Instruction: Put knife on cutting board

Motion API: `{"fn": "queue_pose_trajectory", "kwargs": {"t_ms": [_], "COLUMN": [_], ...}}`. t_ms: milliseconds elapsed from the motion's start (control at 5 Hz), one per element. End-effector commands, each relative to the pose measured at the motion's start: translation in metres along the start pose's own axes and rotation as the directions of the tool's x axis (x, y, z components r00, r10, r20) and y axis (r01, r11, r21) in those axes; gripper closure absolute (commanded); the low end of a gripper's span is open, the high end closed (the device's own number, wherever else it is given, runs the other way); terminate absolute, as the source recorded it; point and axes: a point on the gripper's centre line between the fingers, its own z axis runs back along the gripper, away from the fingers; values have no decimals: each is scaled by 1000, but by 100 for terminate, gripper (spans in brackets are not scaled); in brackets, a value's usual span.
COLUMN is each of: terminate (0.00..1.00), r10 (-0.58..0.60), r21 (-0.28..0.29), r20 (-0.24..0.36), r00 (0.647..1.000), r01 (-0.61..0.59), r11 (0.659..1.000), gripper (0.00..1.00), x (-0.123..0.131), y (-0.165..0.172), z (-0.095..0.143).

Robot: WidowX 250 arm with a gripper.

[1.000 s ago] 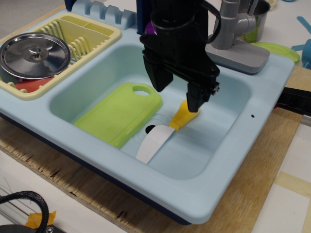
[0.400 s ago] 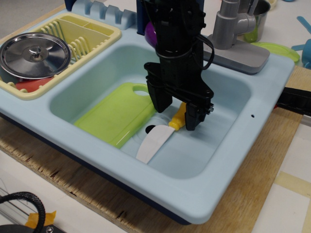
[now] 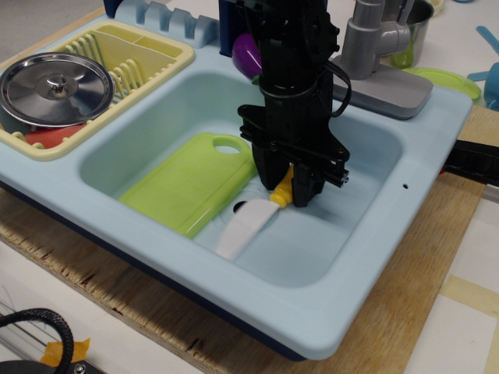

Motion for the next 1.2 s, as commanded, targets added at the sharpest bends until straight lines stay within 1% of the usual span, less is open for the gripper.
{"fn": "queue_pose_trajectory", "kwargs": {"t_ms": [0,200,400,600,1000], "terminate": [0,0,0,0,0], "r10": [-12,-6,2,26,47], "r21": [29,77,106,111,115], "r20": [43,46,57,79,90], "r00": [999,999,998,997,995], "r01": [11,2,-8,-35,-58], "r11": [1000,997,994,993,992], "gripper": [100,100,100,100,100], "x": [2,3,4,-1,-10], "y": [-3,5,20,39,64], "z": [19,41,56,59,61]}}
